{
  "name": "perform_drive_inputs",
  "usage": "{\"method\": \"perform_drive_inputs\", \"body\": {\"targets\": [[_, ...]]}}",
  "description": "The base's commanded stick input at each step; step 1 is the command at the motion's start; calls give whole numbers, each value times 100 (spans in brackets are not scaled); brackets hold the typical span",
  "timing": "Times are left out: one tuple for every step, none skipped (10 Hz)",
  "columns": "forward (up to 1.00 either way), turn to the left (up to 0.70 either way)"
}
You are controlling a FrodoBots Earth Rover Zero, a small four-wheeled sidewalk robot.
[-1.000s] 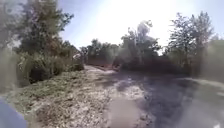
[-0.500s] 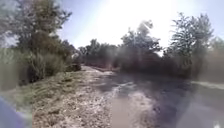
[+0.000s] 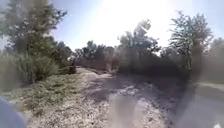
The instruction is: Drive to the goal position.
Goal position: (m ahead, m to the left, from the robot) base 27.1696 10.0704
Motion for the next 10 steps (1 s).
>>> {"method": "perform_drive_inputs", "body": {"targets": [[70,0],[70,0],[70,0],[70,0],[70,0],[70,0],[70,0],[70,0],[70,0],[70,0]]}}
